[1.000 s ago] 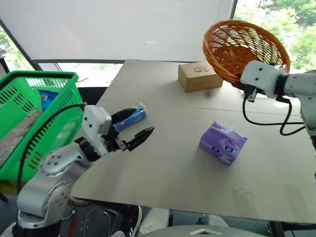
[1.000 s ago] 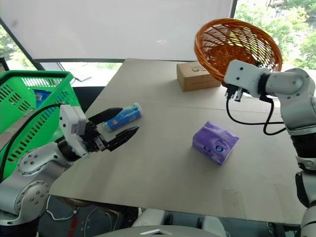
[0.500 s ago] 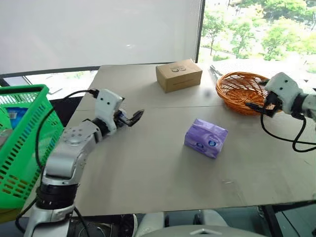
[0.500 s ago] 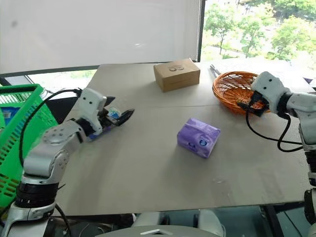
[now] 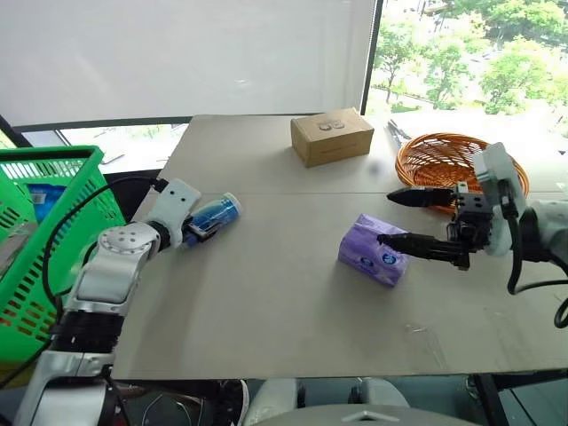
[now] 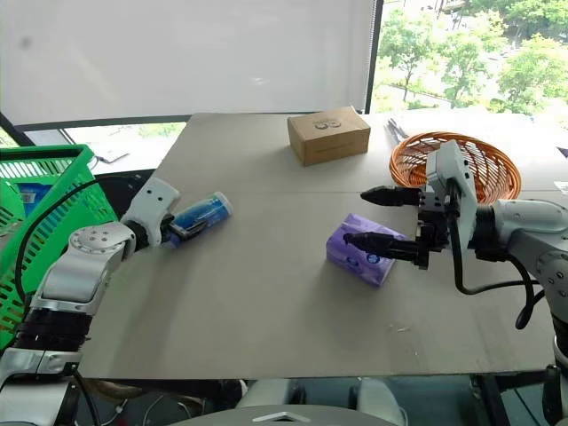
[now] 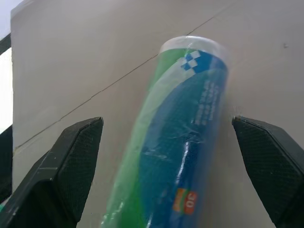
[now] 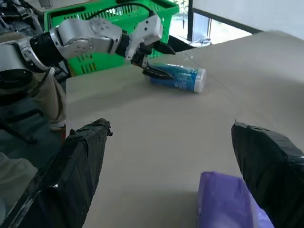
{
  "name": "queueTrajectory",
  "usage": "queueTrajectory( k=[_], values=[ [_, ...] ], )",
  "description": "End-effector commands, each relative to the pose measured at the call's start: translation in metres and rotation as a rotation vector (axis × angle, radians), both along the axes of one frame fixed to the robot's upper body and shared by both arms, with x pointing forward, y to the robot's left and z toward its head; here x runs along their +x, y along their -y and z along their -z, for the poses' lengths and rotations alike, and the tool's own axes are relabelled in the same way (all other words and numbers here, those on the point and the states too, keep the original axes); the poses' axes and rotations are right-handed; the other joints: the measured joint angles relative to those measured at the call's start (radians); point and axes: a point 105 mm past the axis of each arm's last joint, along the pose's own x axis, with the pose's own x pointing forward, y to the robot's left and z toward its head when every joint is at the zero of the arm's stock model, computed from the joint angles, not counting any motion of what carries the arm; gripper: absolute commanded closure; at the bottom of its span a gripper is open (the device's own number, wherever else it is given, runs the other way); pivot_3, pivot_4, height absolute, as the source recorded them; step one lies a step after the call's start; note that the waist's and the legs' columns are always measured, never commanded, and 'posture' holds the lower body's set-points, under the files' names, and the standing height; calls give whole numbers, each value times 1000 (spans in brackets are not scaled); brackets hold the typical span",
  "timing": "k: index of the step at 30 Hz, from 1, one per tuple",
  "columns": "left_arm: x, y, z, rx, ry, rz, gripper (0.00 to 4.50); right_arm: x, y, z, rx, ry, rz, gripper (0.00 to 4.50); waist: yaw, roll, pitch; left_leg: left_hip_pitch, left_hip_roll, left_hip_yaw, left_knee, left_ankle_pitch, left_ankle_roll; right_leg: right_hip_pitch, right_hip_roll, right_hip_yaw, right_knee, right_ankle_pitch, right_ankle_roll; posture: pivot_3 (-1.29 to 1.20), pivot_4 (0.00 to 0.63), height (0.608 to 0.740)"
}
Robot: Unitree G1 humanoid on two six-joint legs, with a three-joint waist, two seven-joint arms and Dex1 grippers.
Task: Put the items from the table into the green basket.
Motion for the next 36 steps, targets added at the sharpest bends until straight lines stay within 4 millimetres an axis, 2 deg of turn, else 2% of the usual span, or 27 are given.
queueTrajectory(
  k=[1,3,7,11,14,16,18,19,21,22,23,24,26,28,29,30,32,36],
  values=[
    [1,-18,9,39,-105,22,0,-1,3,6,-70,40,41,71,-1,0,0,-1,0,0,0,0,0,-1,0,0,0,0,0,23,0,740],
    [2,-25,18,3,-183,10,0,-2,5,12,-92,32,44,71,-5,0,0,-1,0,1,0,0,0,-2,0,0,0,0,0,20,0,740],
    [5,-25,27,-58,-273,45,0,-4,2,12,-81,37,26,71,-13,0,0,-1,0,1,1,0,0,-2,0,0,1,0,0,34,0,740],
    [7,-32,40,-22,-394,47,0,-1,-5,8,-53,51,21,71,-18,-1,-1,-2,-1,0,1,0,0,-2,0,0,1,0,0,29,0,740],
    [11,-24,38,-73,-406,87,797,0,-5,10,-65,63,29,0,-20,-1,-1,-2,-1,0,1,0,0,-2,0,0,1,0,0,8,0,740],
    [13,-19,35,-96,-395,108,1762,-1,-4,10,-64,64,31,0,-21,0,-1,-2,-1,0,2,0,0,-2,0,0,1,0,0,8,0,740],
    [19,-18,30,-120,-338,95,2153,-1,-5,10,-62,70,34,0,-21,0,-2,-2,-1,0,2,0,0,-2,0,0,1,0,0,8,0,740],
    [25,-16,20,-130,-260,100,2176,0,-6,9,-61,81,31,0,-20,0,-2,-2,-1,0,2,0,0,-2,0,0,1,0,0,2,0,740],
    [45,-19,-20,-115,-6,52,2239,2,-12,4,-44,119,22,0,-19,0,-1,-2,-1,0,3,0,0,-2,0,-1,2,0,1,4,0,740],
    [53,-27,-44,-118,119,-20,2239,4,-14,0,-35,137,18,0,-19,-2,-1,-3,-1,-1,3,0,0,-2,0,-1,2,0,1,8,0,740],
    [58,-38,-76,-124,262,-101,2239,4,-21,-9,4,154,-2,0,-21,-4,1,-4,0,-2,5,0,0,-2,0,-2,3,0,1,16,0,740],
    [57,-49,-103,-140,369,-180,2239,5,-28,-18,45,171,-24,0,-27,-13,5,-7,0,-3,8,0,0,-4,0,-4,5,0,1,39,0,740],
    [48,-74,-146,-110,548,-316,2239,6,-40,-32,117,196,-58,0,-37,-19,4,-16,0,-3,13,0,0,-14,1,-3,13,0,1,62,0,740],
    [31,-100,-171,-84,634,-441,2239,8,-48,-41,172,207,-86,0,-54,-21,3,-21,0,-3,16,1,-2,-20,1,-3,16,0,1,83,0,740],
    [20,-116,-181,-82,670,-515,2239,9,-51,-44,197,208,-99,0,-61,-21,3,-21,0,-2,16,3,-5,-20,1,-2,16,0,1,91,0,740],
    [0,-141,-190,-60,701,-631,2239,13,-54,-46,207,210,-106,0,-64,-21,3,-19,-1,1,15,2,-5,-20,1,-1,16,0,1,108,0,740],
    [-26,-171,-197,-8,734,-776,2239,18,-56,-47,211,217,-110,0,-75,-21,3,-16,-2,3,11,2,-5,-20,0,1,17,0,1,131,0,740],
    [-69,-209,-189,49,729,-988,2239,23,-60,-54,255,229,-128,0,-49,-20,3,-13,-3,3,10,2,-4,-19,-1,0,17,0,1,148,0,740]
  ],
)
